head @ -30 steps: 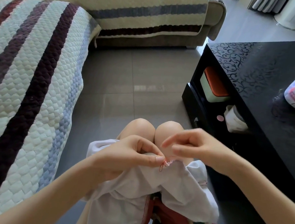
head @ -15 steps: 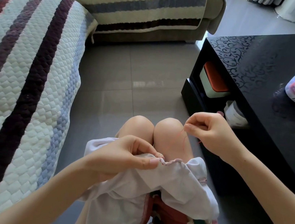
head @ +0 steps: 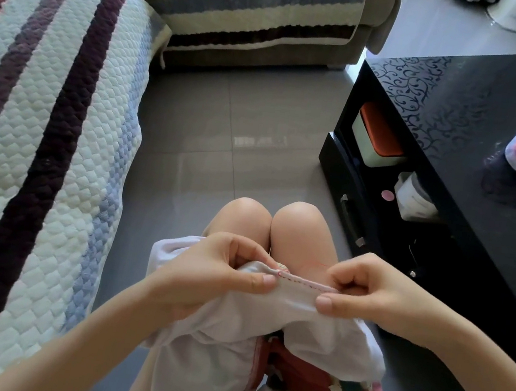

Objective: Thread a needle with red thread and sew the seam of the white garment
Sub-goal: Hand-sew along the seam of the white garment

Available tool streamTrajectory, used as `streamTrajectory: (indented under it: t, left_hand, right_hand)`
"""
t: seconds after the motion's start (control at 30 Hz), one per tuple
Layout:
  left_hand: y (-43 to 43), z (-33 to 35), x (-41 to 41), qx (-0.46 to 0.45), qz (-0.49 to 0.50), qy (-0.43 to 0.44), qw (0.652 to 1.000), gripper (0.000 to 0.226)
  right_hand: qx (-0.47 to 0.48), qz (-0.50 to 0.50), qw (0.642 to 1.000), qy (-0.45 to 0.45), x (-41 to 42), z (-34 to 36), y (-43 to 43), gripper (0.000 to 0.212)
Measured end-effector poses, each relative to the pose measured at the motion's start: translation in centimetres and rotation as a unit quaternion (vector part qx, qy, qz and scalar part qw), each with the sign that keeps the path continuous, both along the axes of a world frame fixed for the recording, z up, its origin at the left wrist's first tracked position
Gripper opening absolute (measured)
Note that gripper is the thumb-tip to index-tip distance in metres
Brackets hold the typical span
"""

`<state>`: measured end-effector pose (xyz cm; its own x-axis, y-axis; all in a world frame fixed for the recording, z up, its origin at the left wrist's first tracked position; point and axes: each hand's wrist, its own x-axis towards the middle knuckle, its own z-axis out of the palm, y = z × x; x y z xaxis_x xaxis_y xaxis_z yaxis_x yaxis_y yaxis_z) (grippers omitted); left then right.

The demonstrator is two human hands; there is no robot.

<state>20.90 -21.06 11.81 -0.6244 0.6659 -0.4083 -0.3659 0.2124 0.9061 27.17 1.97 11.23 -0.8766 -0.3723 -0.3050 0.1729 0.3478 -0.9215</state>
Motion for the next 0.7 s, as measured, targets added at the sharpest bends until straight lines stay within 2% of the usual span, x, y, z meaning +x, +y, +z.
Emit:
streamTrajectory:
  t: [0.1,0.17,0.27,0.33,0.4,0.6,0.7]
  left_hand:
    - [0.5,-0.4,0.5,-0.004,-0.007,-0.006,1.0,0.007]
    - [0.7,-0.7,0.4,-0.004,-0.002,-0.008,1.0,0.009]
    - [0.7,-0.7,0.4,0.001,-0.004,-0.01,1.0,0.005]
    - [0.7,-0.6,0.4,0.005,-0.001,-0.016,1.0,0.006]
    - [0.8,-0.5,0.4,0.012,0.008,-0.021,1.0,0.006]
    - [1.2,-0.1,0.4,0.014,0.023,-0.013,1.0,0.004]
    - [1.4,0.2,0.3,0.009,0.035,-0.014,0.999,0.023]
  right_hand:
    - [0.015,0.015,1.0,0.003,0.9,0.3,0.2,0.04]
    - [0.024,-0.024,0.998,0.045,0.9,0.0,0.0,0.024]
    - [-0.004,-0.096,0.99,0.107,0.8,-0.1,-0.5,0.013]
    - [0.029,-0.092,0.981,0.17,0.7,-0.3,-1.0,0.006]
    - [0.067,-0.065,0.974,0.208,0.5,-0.6,-1.3,0.007]
    - [0.103,-0.061,0.964,0.239,0.0,-0.8,-1.5,0.009]
    - [0.109,-0.069,0.96,0.249,-0.2,-0.9,-1.7,0.015]
